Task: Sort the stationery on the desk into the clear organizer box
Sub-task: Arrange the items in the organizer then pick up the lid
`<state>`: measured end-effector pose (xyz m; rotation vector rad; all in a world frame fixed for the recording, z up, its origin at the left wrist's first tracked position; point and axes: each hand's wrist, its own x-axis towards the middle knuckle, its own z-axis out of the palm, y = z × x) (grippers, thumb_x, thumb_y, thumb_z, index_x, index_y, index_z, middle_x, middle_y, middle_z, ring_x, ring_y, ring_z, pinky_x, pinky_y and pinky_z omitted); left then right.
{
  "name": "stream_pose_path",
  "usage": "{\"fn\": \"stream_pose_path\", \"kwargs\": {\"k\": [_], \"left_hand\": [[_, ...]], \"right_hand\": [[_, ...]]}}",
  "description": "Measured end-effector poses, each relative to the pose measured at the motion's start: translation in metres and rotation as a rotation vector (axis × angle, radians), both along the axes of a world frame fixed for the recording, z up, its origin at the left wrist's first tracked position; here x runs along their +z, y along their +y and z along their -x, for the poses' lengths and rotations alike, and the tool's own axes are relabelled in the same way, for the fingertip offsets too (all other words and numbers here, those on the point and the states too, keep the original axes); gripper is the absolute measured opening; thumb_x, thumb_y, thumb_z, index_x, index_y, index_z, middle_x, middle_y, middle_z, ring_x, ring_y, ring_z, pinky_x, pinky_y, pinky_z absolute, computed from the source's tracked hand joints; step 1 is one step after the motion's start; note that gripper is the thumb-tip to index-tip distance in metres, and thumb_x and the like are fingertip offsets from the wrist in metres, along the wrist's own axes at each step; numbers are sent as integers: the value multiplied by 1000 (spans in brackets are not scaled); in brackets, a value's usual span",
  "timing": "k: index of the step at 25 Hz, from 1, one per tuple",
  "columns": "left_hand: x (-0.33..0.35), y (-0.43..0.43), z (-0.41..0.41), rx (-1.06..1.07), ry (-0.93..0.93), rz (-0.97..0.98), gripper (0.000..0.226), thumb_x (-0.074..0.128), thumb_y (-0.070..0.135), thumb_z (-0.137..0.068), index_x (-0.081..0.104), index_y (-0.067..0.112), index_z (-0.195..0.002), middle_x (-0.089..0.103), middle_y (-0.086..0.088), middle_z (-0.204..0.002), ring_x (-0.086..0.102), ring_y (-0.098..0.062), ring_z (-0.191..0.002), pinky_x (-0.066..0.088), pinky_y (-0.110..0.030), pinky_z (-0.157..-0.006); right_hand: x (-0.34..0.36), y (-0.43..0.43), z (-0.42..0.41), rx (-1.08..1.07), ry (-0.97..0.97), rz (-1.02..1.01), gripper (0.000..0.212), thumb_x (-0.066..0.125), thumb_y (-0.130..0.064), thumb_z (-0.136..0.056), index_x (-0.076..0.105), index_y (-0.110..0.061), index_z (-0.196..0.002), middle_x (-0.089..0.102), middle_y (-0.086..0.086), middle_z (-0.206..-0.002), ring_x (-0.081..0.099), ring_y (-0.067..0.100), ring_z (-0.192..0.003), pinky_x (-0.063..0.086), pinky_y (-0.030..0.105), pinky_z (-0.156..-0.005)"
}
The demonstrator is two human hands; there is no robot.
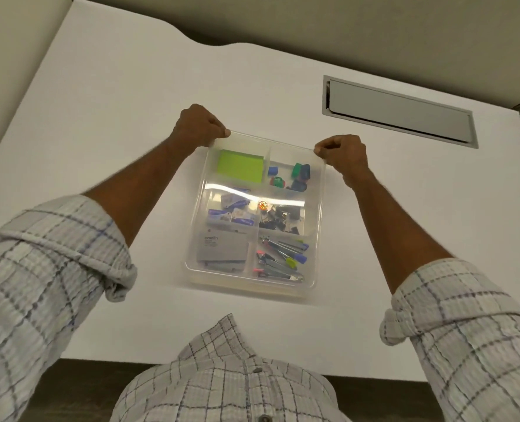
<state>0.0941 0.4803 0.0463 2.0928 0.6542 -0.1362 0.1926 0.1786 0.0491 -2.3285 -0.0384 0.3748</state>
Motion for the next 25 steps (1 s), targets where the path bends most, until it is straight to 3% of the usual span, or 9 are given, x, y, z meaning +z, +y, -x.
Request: {"fn": "stream_pose_path", "kwargs": {"k": [3,7,10,14,18,21,23,25], "left_hand": [[-6,18,-3,25,40,290,39,85,18,-75,74,1,-109,72,-15,-106,65,-18,-92,61,-25,-80],[-13,29,-7,-4,108,448,41,85,17,-74,74,5,-112,74,-1,-97,66,-10,-93,57,-16,-70],[-18,28,-3,25,99,502,43,84,20,-76,72,5,-114,72,-4,-103,64,-11,-94,56,-17,-73],[-14,15,36,104,9,510,59,86,34,-74,66,7,-123,65,-1,-98,62,-8,-79,55,-19,-71],[-12,-3,134,53,68,540,71,89,34,-61,64,16,-125,68,-4,-100,70,-15,-86,62,-29,-80],[-12,-23,211,44,160,610,67,94,31,-54,70,21,-116,69,-2,-97,72,-16,-87,62,-29,-76],[-16,-36,241,78,176,641,60,94,29,-55,72,22,-111,69,-3,-94,73,-20,-86,62,-30,-76],[-21,-44,257,120,184,630,57,90,31,-60,71,21,-112,69,-7,-92,74,-23,-85,62,-32,-79]], "right_hand": [[-8,-14,-10,-29,190,-125,34,79,-24,-84,73,1,-106,72,16,-102,67,22,-87,61,31,-84],[-17,-22,-11,24,263,-153,43,75,-36,-84,73,2,-104,69,14,-92,63,21,-80,58,20,-70],[-19,-23,-5,8,213,-171,43,74,-38,-86,73,2,-104,70,16,-92,62,23,-81,60,25,-75],[-18,-31,46,-55,200,-212,44,71,-47,-87,73,-7,-105,72,18,-103,68,22,-87,62,37,-84],[-15,-74,148,-67,372,-256,47,83,-38,-77,68,-14,-114,71,10,-107,70,17,-90,61,28,-73],[-13,-98,215,-112,492,-299,48,88,-34,-69,69,-16,-109,71,11,-102,71,16,-85,58,26,-71],[-10,-103,237,-146,514,-329,46,88,-31,-70,70,-16,-109,71,11,-104,73,18,-88,59,24,-73],[-6,-101,247,-136,478,-320,51,86,-40,-65,70,-21,-109,72,2,-102,72,12,-89,56,17,-68]]}}
